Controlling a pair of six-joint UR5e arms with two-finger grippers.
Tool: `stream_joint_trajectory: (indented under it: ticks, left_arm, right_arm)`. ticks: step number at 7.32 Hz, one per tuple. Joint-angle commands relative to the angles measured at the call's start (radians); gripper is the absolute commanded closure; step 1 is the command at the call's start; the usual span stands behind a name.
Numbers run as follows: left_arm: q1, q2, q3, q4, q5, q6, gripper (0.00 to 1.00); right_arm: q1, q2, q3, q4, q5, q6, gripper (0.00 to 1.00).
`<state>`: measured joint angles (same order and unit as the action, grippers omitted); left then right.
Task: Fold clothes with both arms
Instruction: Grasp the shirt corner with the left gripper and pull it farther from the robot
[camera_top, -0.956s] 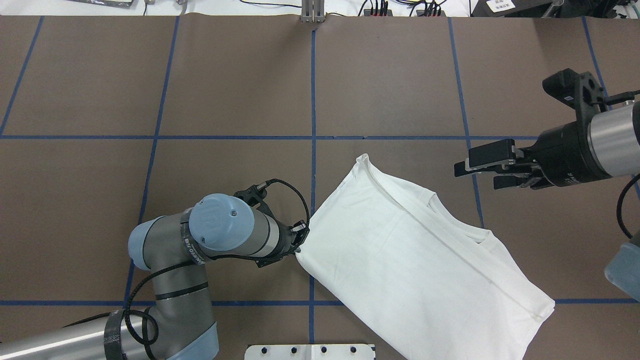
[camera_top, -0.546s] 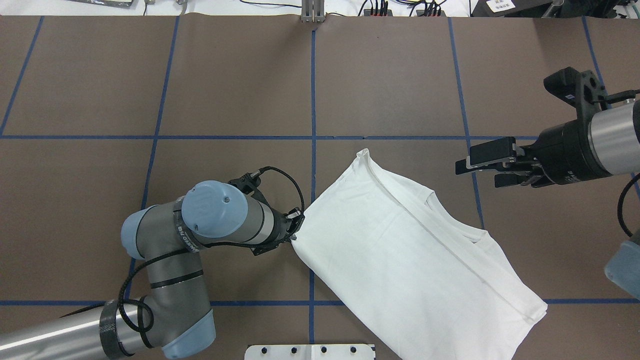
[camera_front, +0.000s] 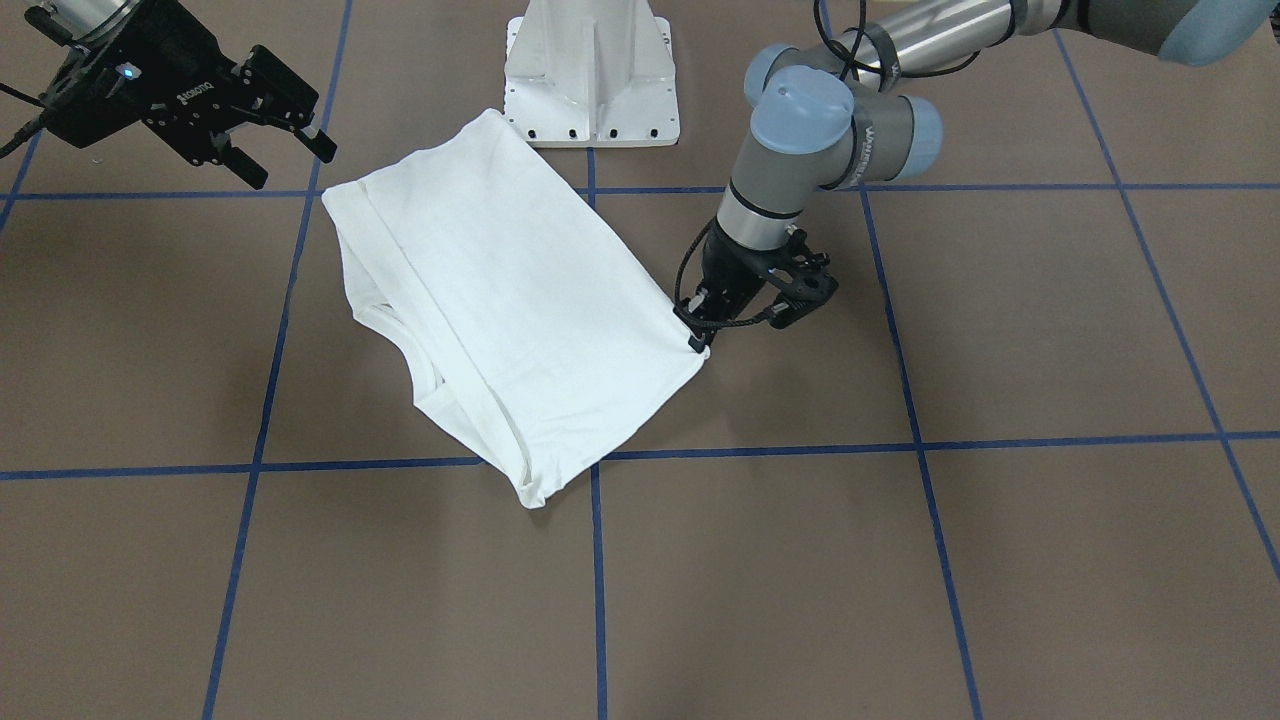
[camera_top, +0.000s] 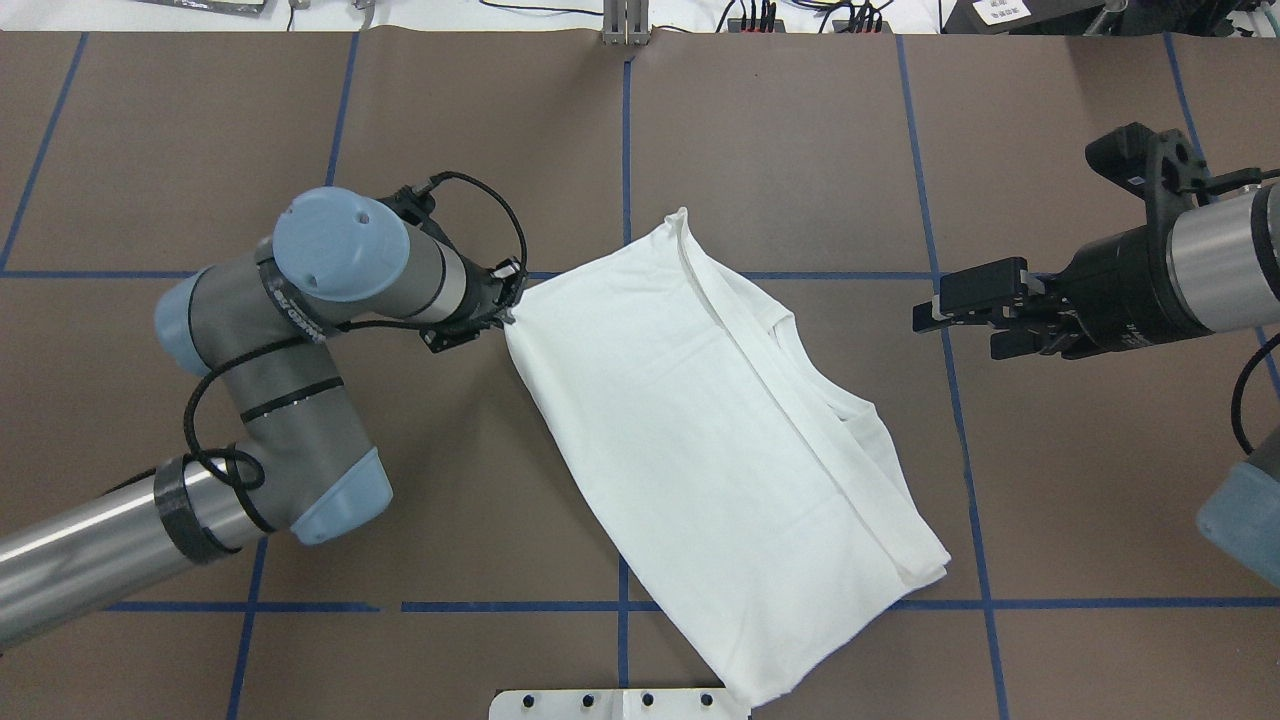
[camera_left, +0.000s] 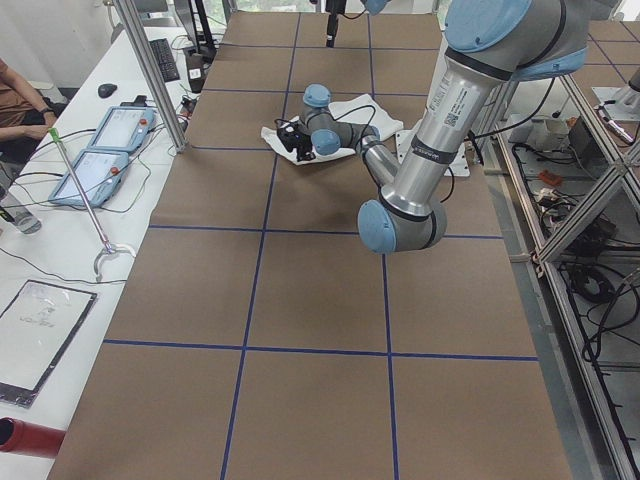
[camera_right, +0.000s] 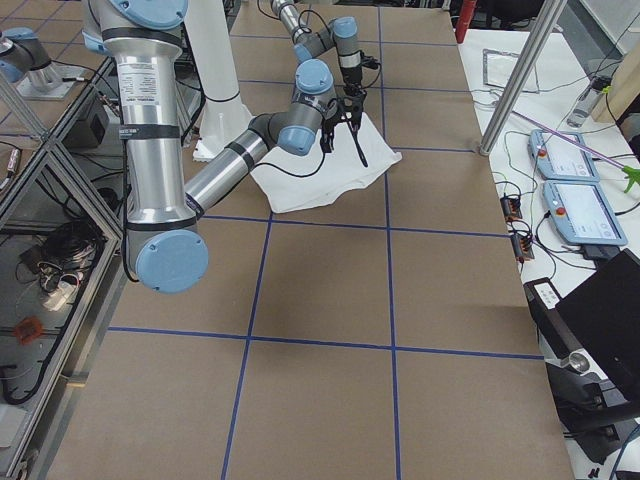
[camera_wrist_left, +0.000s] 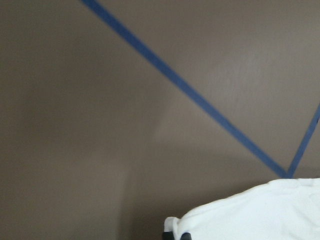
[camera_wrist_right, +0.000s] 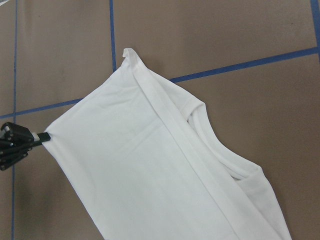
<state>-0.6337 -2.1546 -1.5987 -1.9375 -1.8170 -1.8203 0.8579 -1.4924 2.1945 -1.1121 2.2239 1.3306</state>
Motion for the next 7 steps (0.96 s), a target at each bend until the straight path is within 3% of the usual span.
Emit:
stream_joint_trajectory:
  ticks: [1,3,7]
  left_arm:
    - [-0.122,-0.104,0.197,-0.009,0.004,0.126,1.00]
    - [-0.179,-0.242,0.468,-0.195,0.007,0.174,1.00]
    - [-0.204,-0.355,0.681,-0.441,0.090,0.223,1.00]
  right_arm:
    - [0.001,0.032,-0.033,0.000,-0.001,-0.002,0.00]
    - [-0.002,0.038,-0.056,0.000,-0.003,-0.005,0.00]
    - [-0.002,0.037,-0.074,-0.002,-0.003,-0.007,0.00]
